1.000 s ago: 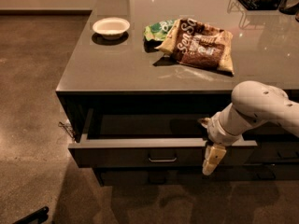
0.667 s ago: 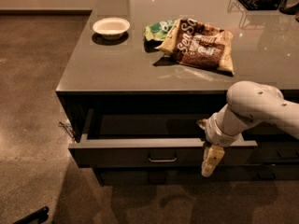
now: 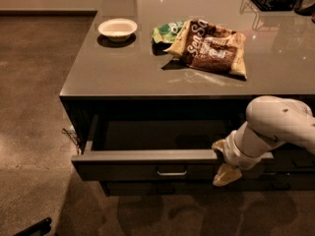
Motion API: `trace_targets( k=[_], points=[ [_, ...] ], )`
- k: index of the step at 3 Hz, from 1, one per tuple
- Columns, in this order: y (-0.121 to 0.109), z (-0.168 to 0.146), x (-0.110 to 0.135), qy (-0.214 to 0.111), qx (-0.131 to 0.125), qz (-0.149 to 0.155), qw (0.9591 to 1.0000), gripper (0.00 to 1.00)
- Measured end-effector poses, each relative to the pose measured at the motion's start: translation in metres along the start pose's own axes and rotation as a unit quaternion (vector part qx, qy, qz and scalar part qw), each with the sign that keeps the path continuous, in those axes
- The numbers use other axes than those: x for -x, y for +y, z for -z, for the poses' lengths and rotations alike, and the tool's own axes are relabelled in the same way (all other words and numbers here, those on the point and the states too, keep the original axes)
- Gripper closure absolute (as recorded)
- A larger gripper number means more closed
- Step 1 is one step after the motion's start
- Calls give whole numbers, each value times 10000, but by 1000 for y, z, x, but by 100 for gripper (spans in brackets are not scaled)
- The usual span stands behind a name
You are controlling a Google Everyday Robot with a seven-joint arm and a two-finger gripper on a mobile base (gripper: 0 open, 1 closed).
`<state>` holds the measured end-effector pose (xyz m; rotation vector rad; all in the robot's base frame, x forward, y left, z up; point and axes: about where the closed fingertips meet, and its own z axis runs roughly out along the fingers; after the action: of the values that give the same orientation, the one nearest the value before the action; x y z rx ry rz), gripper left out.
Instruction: Open top drawer
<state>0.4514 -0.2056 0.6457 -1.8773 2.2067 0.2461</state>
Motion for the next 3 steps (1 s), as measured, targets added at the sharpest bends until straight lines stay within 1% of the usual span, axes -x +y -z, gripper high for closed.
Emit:
trace_targets(
  k=[1,2,3],
  points=[
    [29,5,-10,-29,98,-192,9998,65],
    [54,11,-14,-42,175,-322,9993,89],
    [56,11,-14,-48,176,-329,9993,100]
  ],
)
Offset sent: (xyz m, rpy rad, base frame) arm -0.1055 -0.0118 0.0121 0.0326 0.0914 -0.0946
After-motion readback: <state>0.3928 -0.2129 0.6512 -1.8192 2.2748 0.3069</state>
